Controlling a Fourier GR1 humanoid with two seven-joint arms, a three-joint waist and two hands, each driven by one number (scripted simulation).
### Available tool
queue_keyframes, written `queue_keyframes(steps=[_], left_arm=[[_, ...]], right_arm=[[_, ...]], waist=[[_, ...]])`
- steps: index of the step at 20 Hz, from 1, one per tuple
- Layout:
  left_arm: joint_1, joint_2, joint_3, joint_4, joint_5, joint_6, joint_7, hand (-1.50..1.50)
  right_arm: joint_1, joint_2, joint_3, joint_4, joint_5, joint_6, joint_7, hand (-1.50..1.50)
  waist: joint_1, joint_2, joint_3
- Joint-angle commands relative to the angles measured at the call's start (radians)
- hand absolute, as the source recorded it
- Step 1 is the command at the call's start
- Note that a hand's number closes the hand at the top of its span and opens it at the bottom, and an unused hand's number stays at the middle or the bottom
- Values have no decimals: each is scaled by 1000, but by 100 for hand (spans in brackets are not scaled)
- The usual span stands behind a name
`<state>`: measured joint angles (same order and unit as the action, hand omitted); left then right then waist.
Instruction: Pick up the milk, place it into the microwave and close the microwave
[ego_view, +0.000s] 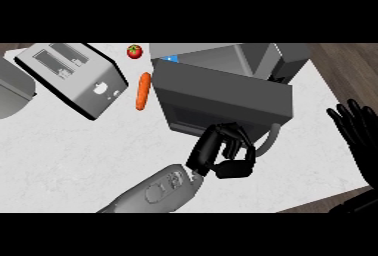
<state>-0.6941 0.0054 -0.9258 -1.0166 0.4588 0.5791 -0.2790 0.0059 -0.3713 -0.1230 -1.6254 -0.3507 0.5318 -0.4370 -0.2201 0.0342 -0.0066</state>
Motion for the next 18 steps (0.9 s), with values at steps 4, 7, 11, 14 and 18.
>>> queue_keyframes(steps=[4,7,11,14,18], left_arm=[[-131,-5,56,83,108,61,6,150],[-166,-5,120,107,170,60,-16,150],[-187,-5,190,118,242,56,-82,150],[-218,-5,218,165,268,57,-105,150],[-233,-5,232,195,314,48,-137,150]], right_arm=[[-30,-23,3,-48,-73,35,50,-150],[-24,-26,-4,-57,-110,38,71,-150],[-16,-36,10,-78,-139,59,95,-150],[-21,-54,-3,-83,-156,60,111,-150],[-40,-57,3,-103,-183,60,130,-150]], waist=[[-56,14,1],[-68,22,0],[-85,31,-3],[-105,42,-2],[-110,48,-1]])
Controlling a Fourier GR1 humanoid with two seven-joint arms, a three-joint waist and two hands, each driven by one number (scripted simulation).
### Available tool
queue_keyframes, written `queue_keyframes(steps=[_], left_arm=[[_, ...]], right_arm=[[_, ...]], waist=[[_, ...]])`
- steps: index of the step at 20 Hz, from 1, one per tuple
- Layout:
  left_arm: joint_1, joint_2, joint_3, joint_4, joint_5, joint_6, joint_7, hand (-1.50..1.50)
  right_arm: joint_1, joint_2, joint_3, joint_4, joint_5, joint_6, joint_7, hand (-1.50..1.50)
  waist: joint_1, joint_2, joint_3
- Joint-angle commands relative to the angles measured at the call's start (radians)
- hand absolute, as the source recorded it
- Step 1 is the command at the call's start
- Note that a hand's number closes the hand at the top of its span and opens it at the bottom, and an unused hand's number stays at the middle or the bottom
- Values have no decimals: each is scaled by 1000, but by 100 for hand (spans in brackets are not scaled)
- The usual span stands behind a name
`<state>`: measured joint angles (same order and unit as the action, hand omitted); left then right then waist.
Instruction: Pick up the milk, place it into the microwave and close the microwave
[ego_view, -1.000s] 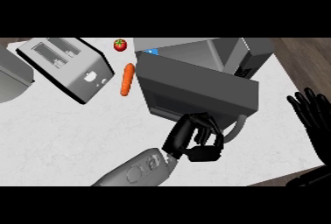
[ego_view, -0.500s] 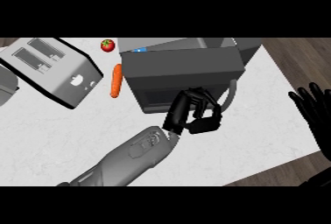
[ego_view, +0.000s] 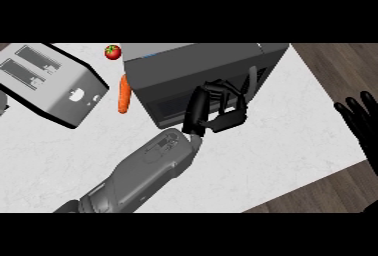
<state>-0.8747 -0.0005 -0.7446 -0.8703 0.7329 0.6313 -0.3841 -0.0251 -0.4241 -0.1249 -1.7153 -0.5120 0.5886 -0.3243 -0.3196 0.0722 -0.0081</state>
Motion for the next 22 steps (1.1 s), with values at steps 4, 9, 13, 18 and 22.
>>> queue_keyframes(steps=[4,9,13,18,22], left_arm=[[-50,1,38,72,59,-16,-78,150],[-68,1,49,82,102,-20,-105,150],[-60,1,41,96,119,-39,-148,150],[-56,1,36,116,144,-44,-180,150],[-63,1,34,128,157,-38,-203,150]], right_arm=[[-30,-22,-7,-28,-39,-8,40,-150],[-46,-40,-11,-41,-67,3,56,-150],[-49,-49,-26,-34,-101,5,65,-150],[-52,-59,-32,-49,-129,0,85,-150],[-53,-80,-46,-62,-154,1,102,-150]], waist=[[-11,12,1],[-20,14,2],[-21,19,3],[-30,21,4],[-42,17,4]])
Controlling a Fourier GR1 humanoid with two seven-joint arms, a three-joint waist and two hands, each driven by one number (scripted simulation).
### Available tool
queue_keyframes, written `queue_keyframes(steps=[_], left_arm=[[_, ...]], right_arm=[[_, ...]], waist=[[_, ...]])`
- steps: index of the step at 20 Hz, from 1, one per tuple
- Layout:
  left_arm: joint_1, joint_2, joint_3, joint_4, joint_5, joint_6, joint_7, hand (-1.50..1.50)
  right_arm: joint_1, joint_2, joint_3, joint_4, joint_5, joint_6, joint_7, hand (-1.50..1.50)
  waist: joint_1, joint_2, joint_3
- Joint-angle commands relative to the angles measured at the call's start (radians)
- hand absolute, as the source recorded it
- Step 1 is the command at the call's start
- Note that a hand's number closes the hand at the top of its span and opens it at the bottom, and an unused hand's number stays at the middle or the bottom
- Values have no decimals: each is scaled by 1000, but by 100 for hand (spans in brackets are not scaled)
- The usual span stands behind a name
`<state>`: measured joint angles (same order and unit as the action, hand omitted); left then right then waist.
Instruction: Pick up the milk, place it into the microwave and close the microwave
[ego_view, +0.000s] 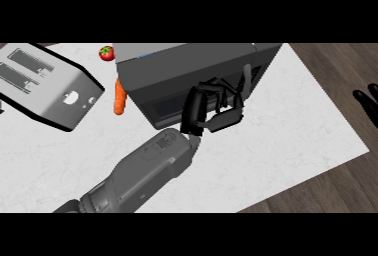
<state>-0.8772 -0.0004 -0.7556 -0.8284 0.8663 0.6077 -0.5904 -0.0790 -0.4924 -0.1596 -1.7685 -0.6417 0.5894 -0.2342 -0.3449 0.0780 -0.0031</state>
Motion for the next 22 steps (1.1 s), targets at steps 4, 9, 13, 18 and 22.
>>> queue_keyframes(steps=[4,9,13,18,22], left_arm=[[-59,0,45,89,44,-17,-21,150],[-66,0,34,94,62,-21,-44,150],[-75,0,32,101,75,-13,-56,150],[-79,0,23,110,87,-13,-80,150],[-79,0,6,115,106,-17,-88,150]], right_arm=[[-10,-23,-14,-19,-36,3,21,-150],[-12,-46,-19,-15,-58,5,46,-150],[-17,-48,-24,-21,-77,-2,53,-150],[-24,-71,-38,-13,-110,2,72,-150],[-38,-83,-22,-33,-140,30,82,-150]], waist=[[-15,15,-2],[-17,18,-1],[-24,19,0],[-21,21,1],[-16,17,1]])
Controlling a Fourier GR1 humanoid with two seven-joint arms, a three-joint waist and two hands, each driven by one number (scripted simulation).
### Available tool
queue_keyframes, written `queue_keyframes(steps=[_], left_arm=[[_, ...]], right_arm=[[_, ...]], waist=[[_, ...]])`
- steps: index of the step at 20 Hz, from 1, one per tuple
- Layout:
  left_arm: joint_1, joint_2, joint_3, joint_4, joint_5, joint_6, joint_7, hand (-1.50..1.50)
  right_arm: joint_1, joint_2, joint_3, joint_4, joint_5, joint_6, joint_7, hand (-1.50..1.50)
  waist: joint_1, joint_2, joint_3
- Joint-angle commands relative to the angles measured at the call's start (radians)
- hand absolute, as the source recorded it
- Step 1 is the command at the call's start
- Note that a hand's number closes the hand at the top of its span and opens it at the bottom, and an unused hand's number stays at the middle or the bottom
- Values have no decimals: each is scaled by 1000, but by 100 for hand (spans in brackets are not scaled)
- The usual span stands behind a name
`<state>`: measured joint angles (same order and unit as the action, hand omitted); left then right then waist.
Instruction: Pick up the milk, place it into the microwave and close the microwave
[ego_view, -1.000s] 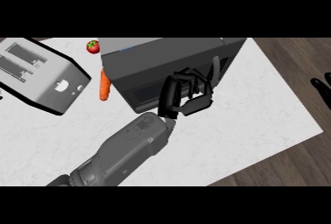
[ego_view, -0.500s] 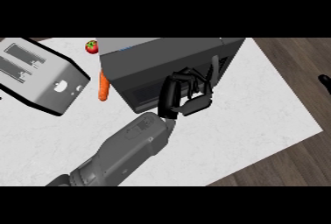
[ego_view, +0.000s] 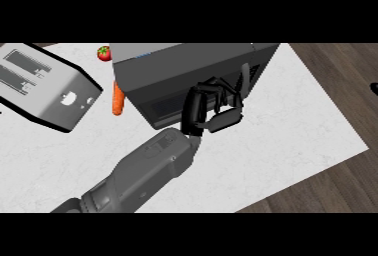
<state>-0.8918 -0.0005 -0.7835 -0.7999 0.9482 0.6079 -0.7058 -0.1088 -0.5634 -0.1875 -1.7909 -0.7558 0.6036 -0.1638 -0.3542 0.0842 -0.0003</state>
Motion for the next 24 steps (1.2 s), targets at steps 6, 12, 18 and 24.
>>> queue_keyframes(steps=[6,12,18,24], left_arm=[[-78,0,33,93,50,-26,18,150],[-87,0,19,103,65,-29,3,150],[-85,0,16,113,87,-26,-14,150],[-104,0,-46,129,66,-47,-16,150]], right_arm=[[-8,-31,21,-8,-70,47,31,-150],[-15,-48,22,-8,-100,51,48,-150],[-12,-73,3,-13,-122,56,58,-150],[-33,-92,9,-18,-164,75,69,-150]], waist=[[-3,16,-1],[1,17,-2],[-11,13,-2],[-6,13,1]])
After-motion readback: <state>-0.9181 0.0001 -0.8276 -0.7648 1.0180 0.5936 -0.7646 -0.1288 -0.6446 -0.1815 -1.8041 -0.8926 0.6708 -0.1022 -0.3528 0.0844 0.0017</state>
